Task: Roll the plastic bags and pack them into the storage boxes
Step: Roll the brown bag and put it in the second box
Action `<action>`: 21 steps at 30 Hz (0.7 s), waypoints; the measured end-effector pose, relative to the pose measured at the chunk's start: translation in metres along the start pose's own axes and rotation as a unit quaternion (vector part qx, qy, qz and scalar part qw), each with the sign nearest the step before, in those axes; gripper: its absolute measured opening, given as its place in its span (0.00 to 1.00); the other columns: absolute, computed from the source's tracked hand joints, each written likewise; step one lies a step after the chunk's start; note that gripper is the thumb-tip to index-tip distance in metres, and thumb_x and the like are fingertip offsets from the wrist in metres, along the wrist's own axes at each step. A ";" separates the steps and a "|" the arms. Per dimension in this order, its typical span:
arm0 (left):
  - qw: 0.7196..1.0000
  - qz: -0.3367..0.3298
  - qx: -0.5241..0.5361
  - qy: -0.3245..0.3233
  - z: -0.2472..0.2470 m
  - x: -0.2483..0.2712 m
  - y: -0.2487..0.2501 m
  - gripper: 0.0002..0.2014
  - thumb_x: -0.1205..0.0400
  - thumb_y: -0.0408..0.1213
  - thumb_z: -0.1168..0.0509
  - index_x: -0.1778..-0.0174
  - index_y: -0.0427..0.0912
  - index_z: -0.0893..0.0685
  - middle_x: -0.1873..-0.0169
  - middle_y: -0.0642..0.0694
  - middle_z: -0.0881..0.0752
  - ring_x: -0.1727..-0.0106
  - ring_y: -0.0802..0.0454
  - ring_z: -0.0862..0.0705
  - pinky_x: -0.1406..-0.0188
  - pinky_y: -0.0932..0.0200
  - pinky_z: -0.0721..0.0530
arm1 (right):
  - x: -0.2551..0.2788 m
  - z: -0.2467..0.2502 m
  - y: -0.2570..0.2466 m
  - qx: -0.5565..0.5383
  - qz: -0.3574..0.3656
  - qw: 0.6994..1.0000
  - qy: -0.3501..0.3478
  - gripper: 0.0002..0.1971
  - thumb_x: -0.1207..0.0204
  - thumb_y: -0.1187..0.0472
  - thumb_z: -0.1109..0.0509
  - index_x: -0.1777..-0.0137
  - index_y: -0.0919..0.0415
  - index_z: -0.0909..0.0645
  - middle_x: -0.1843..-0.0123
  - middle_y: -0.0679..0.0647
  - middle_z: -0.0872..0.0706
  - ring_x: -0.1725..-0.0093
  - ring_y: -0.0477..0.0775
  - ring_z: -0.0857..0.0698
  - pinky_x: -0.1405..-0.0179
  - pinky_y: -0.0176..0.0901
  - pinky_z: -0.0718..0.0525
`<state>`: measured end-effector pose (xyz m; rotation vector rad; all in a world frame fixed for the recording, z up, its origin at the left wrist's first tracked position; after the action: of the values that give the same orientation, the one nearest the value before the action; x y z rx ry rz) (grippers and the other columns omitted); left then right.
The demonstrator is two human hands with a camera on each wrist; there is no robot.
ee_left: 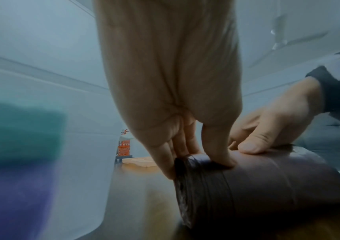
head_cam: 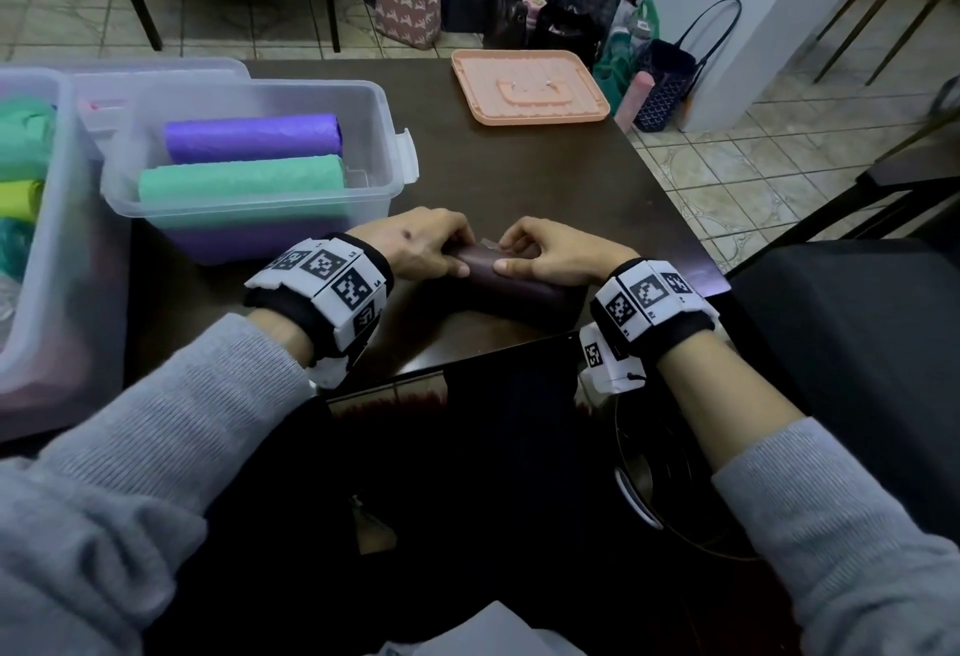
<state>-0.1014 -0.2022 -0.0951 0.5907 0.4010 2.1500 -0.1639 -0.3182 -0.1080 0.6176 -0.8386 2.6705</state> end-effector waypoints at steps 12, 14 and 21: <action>0.998 0.027 0.060 -0.018 -0.008 -0.006 -0.010 0.20 0.16 0.44 0.38 0.27 0.48 0.24 0.31 0.47 0.20 0.29 0.48 0.24 0.31 0.59 0.31 | -0.006 -0.010 -0.014 0.016 -0.016 0.998 -0.057 0.18 0.28 0.45 0.28 0.43 0.55 0.16 0.48 0.54 0.12 0.49 0.52 0.14 0.46 0.45 0.20; 0.996 0.036 0.087 0.011 -0.008 -0.002 -0.016 0.24 0.18 0.46 0.36 0.26 0.44 0.26 0.30 0.46 0.22 0.28 0.49 0.25 0.29 0.59 0.32 | -0.003 -0.009 -0.016 0.001 -0.001 0.999 -0.034 0.17 0.28 0.47 0.26 0.45 0.57 0.15 0.51 0.55 0.11 0.53 0.52 0.14 0.50 0.44 0.20; 0.878 0.161 0.438 0.108 -0.016 0.047 -0.075 0.20 0.22 0.42 0.30 0.43 0.28 0.19 0.57 0.39 0.22 0.61 0.52 0.21 0.62 0.63 0.15 | 0.005 -0.011 -0.055 0.009 0.058 0.998 -0.031 0.16 0.28 0.52 0.25 0.43 0.57 0.15 0.53 0.54 0.11 0.52 0.53 0.13 0.47 0.46 0.19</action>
<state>-0.0861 -0.1216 -0.1310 0.9558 1.5404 2.2821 -0.1512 -0.2672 -0.0880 0.6783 -0.8926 2.7790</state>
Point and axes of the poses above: each hand's wrist, its own x-axis away from the middle knuckle, its own z-axis out of the back of the hand, y = z × x, the point moved 8 cm from there along -x, towards the middle knuckle
